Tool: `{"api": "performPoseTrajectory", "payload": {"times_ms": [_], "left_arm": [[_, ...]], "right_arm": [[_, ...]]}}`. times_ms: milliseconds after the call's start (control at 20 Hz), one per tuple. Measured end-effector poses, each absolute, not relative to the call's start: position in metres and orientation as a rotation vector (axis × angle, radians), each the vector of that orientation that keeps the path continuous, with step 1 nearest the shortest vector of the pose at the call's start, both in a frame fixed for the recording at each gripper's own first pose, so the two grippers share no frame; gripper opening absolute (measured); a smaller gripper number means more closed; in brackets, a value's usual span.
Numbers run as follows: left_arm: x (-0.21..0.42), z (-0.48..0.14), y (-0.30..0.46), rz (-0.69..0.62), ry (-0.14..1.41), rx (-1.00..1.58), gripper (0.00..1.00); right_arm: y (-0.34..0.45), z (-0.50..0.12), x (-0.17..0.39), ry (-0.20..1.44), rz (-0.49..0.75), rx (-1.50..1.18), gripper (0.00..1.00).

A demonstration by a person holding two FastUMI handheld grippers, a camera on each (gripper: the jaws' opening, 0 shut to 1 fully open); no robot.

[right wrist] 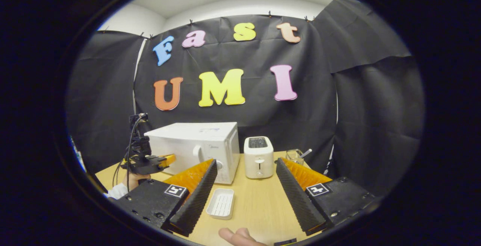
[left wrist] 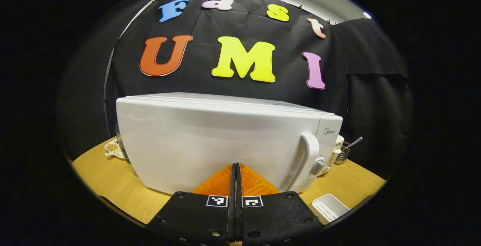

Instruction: Open the microwave oven with the left hand, put the food in, and close the microwave oven.

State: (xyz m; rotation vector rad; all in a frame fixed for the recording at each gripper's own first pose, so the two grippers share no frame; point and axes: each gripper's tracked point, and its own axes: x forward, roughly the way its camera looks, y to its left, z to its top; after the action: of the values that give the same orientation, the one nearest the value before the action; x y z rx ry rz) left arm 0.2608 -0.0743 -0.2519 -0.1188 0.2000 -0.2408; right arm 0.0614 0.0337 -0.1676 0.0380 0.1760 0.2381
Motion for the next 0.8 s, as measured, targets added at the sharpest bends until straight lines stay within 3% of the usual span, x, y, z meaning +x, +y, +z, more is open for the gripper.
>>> {"api": "performPoseTrajectory", "payload": {"times_ms": [100,150,200,250,300,350,450,500,550,600,650,800], "left_arm": [[0.237,-0.232,-0.075,-0.252,0.181,-0.134,0.0],[0.237,-0.228,-0.079,-0.262,0.172,-0.136,0.09],[0.219,-0.214,-0.076,-0.263,0.159,-0.126,0.11],[0.208,-0.205,-0.071,-0.247,0.145,-0.109,0.29],[0.196,-0.196,-0.071,-0.251,0.135,-0.091,0.29],[0.182,-0.189,-0.073,-0.257,0.134,-0.077,0.37],[0.156,-0.172,-0.071,-0.256,0.133,-0.046,0.43],[0.143,-0.166,-0.072,-0.262,0.135,-0.039,0.52],[0.132,-0.16,-0.072,-0.265,0.137,-0.032,0.83],[0.119,-0.154,-0.069,-0.254,0.141,-0.024,0.84],[0.11,-0.147,-0.064,-0.234,0.136,-0.02,0.97],[0.077,-0.126,-0.044,-0.148,0.123,0.003,0.97]], "right_arm": [[0.032,-0.162,0.051,0.168,0.226,0.033,1.0],[0.03,-0.159,0.045,0.161,0.217,0.028,1.0],[0.029,-0.156,0.039,0.156,0.209,0.024,1.0],[0.029,-0.152,0.031,0.147,0.206,0.023,1.0],[0.03,-0.15,0.024,0.142,0.204,0.023,1.0],[0.03,-0.147,0.016,0.137,0.204,0.024,1.0],[0.031,-0.142,0.003,0.126,0.206,0.025,1.0],[0.031,-0.14,-0.005,0.122,0.205,0.024,1.0],[0.031,-0.137,-0.011,0.114,0.203,0.022,1.0],[0.031,-0.134,-0.016,0.108,0.2,0.021,1.0],[0.031,-0.13,-0.021,0.101,0.198,0.019,1.0],[0.03,-0.119,-0.033,0.075,0.186,0.02,1.0]]}}
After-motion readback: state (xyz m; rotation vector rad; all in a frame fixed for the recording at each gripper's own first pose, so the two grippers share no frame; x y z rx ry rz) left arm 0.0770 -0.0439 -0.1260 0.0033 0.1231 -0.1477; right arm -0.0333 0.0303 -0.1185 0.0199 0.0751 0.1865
